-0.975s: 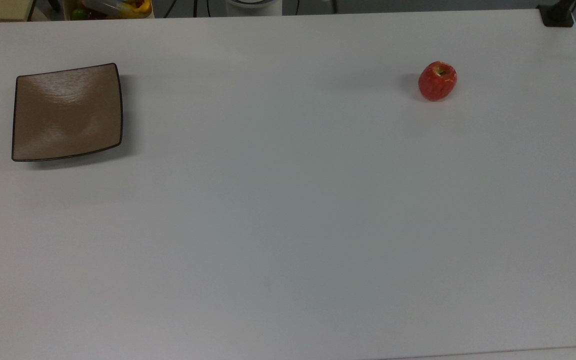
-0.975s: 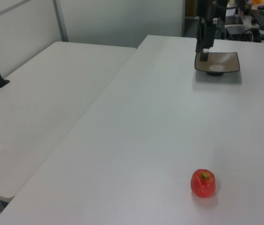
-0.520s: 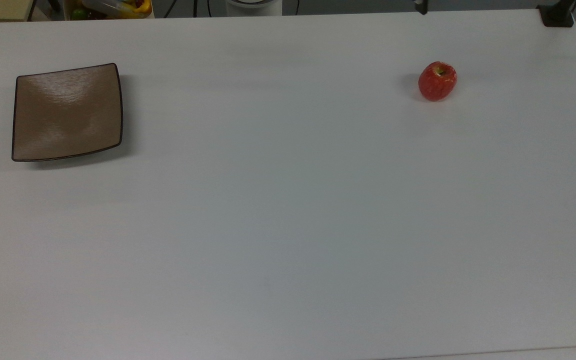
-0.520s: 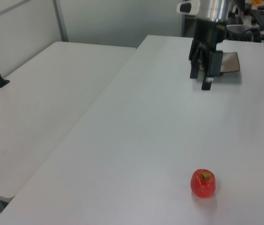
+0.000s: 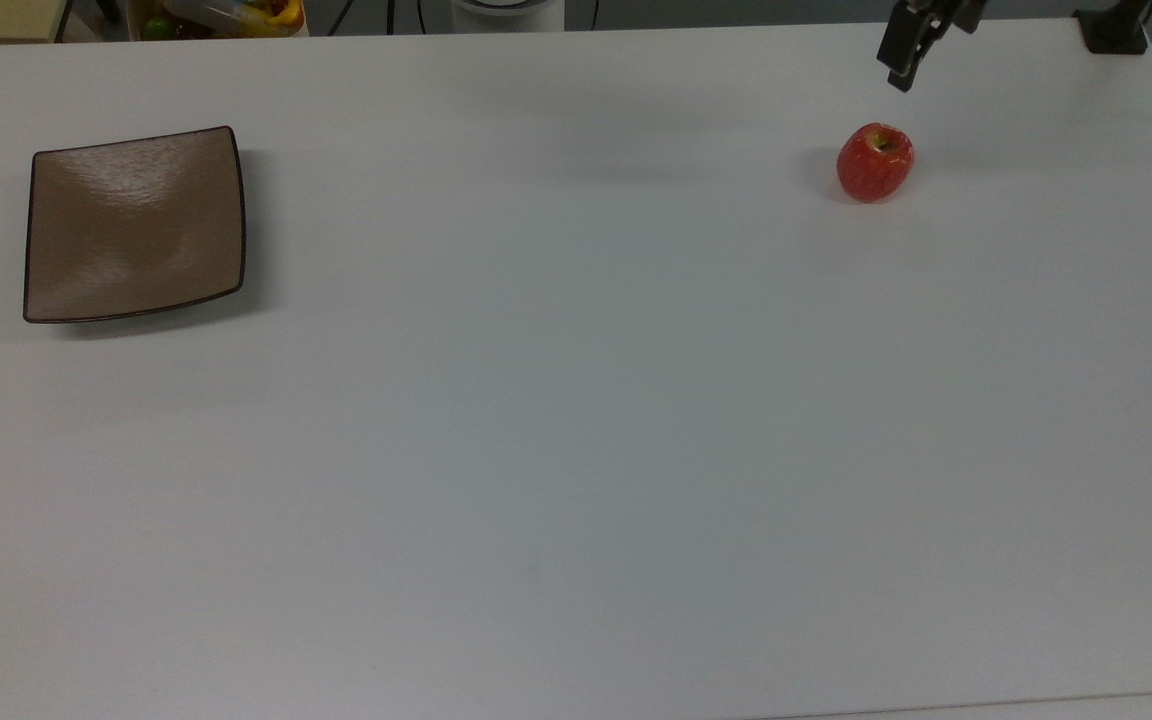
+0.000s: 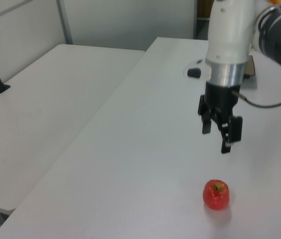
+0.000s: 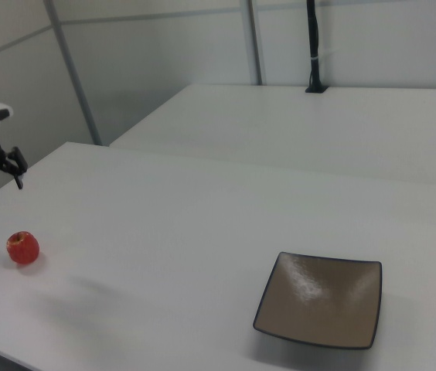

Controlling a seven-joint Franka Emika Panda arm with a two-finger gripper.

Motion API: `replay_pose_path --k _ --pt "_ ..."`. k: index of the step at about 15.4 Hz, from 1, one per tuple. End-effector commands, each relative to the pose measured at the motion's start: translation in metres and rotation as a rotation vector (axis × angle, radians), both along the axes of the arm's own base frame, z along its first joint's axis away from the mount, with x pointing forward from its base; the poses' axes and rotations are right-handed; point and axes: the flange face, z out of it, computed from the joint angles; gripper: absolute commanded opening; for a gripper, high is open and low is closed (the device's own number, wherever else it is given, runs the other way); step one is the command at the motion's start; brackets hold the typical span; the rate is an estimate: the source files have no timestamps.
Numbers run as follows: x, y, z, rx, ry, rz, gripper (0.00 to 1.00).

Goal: Apples placed on a ceramic plate
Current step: 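Lower the open gripper around the red apple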

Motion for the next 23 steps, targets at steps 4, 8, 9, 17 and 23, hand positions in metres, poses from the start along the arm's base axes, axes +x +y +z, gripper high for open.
replay_pose_path --k 4,8,9,17,23 --pt "-0.01 0.028 -0.084 -0.086 -0.055 -0.005 1.0" --pt "-0.012 0.03 -0.117 -0.117 -0.032 0.003 1.0" --pt "-0.013 0.029 -0.123 -0.123 -0.033 0.008 1.0" --pt "-0.019 0.029 -0.154 -0.164 -0.031 0.043 1.0" --pt "-0.025 0.029 -0.172 -0.191 -0.014 0.066 0.62"
